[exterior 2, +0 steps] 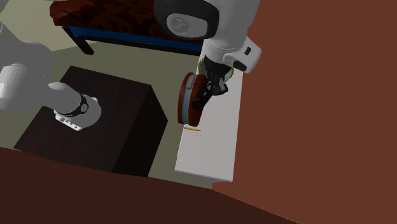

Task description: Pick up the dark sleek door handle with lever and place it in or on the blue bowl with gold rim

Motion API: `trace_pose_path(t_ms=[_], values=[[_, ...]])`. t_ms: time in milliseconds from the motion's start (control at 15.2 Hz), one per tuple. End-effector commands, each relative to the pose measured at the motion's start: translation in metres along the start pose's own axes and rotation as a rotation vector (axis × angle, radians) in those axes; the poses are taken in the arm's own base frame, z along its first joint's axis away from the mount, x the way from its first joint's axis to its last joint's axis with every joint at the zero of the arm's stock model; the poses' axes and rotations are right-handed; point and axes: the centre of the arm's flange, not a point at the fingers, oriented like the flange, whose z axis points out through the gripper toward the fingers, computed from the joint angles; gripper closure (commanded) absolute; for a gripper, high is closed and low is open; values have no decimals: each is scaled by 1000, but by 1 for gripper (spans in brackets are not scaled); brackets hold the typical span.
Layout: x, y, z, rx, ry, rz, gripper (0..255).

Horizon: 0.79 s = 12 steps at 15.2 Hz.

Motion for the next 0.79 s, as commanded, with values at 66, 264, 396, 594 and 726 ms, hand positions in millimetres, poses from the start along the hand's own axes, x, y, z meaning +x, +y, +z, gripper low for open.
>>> trace_pose_path(t_ms=[66, 264, 396, 594, 726], values=[[17, -39, -2, 3, -4, -1, 255], [35, -74, -6, 3, -4, -1, 255], [46, -98, -8, 3, -4, -1, 255], [63, -133, -12, 3, -4, -1, 255], [75, -157, -14, 3, -4, -1, 255]])
